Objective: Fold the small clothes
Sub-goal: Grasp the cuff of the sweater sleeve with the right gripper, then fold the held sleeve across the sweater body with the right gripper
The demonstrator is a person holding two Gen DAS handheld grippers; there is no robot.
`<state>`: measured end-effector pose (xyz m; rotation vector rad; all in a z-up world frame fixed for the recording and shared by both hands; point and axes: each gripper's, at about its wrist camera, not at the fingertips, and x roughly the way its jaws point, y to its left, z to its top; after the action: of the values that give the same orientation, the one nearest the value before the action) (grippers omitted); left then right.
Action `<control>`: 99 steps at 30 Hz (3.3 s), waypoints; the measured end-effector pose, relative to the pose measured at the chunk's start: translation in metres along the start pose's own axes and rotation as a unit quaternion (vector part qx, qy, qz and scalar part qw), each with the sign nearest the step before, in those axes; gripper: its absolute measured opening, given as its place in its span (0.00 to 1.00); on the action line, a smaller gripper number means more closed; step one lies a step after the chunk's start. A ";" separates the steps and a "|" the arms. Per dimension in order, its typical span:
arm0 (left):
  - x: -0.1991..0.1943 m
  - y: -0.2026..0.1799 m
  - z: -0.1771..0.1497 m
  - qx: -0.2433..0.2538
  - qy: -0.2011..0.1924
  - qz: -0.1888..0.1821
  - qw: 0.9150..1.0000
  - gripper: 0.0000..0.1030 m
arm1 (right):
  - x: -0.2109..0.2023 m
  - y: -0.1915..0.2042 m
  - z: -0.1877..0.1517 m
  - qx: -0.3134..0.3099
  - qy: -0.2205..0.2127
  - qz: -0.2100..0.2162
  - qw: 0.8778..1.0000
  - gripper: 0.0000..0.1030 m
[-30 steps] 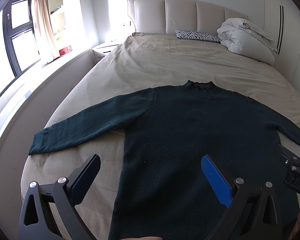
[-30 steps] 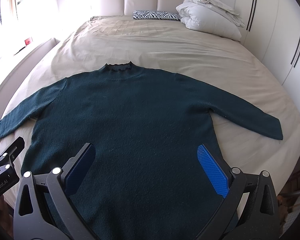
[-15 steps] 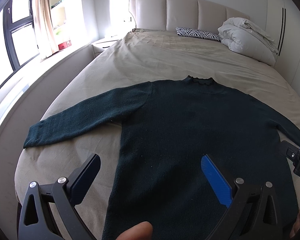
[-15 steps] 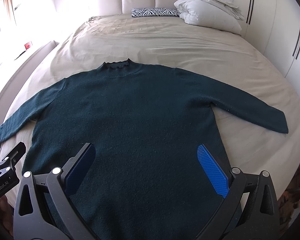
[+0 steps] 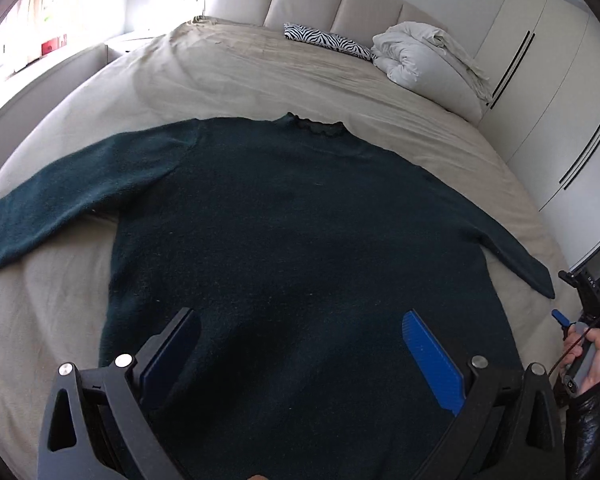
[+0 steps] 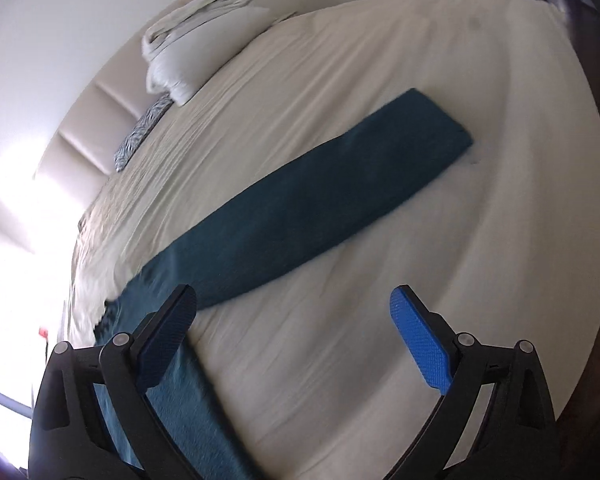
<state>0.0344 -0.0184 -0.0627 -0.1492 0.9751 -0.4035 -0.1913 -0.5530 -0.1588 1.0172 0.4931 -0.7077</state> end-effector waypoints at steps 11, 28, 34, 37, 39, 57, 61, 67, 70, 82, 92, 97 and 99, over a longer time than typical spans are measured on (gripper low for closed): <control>0.041 -0.022 0.014 -0.006 0.051 0.001 0.999 1.00 | 0.055 -0.105 0.096 0.100 -0.016 0.039 0.994 0.70; 0.075 0.010 0.018 -0.115 0.100 -0.115 0.982 0.99 | 0.080 -0.018 0.111 -0.010 -0.003 0.010 1.000 0.08; 0.071 0.027 0.029 -0.137 0.081 -0.124 0.979 0.90 | 0.075 0.112 0.070 -0.155 0.011 0.051 0.986 0.08; 0.067 0.037 0.033 -0.146 0.070 -0.134 0.978 0.90 | 0.080 0.189 0.019 -0.236 0.037 0.089 0.967 0.08; 0.069 0.044 0.038 -0.157 0.067 -0.146 0.974 0.90 | 0.086 0.237 -0.023 -0.289 0.055 0.113 0.949 0.08; 0.153 -0.022 0.098 -0.145 0.119 -0.242 0.952 0.90 | 0.113 0.261 -0.212 -0.347 0.176 0.157 0.908 0.53; 0.174 -0.042 0.087 -0.122 0.151 -0.219 0.956 0.52 | 0.091 0.217 -0.186 -0.278 0.174 0.168 0.929 0.53; 0.175 -0.046 0.092 -0.091 0.139 -0.175 0.970 0.14 | 0.075 0.172 -0.144 -0.213 0.151 0.168 0.951 0.53; 0.155 -0.041 0.102 -0.060 0.106 -0.160 0.980 0.09 | 0.078 0.163 -0.131 -0.202 0.149 0.163 0.954 0.53; 0.143 -0.001 0.115 -0.047 0.093 -0.118 0.988 0.17 | 0.103 0.157 -0.066 -0.155 0.122 0.140 0.970 0.53; 0.168 -0.034 0.106 -0.062 0.114 -0.161 0.978 0.50 | 0.118 0.142 -0.098 -0.141 0.157 0.135 0.968 0.53; 0.170 -0.046 0.100 -0.050 0.125 -0.167 0.977 0.27 | 0.116 0.140 -0.100 -0.145 0.156 0.139 0.967 0.53; 0.168 -0.049 0.101 -0.047 0.121 -0.168 0.977 0.27 | 0.118 0.138 -0.101 -0.142 0.158 0.137 0.968 0.53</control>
<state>0.1876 -0.1359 -0.1213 -0.3598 1.2144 -0.6978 -0.0150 -0.4511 -0.2012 0.9058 0.6924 -0.2181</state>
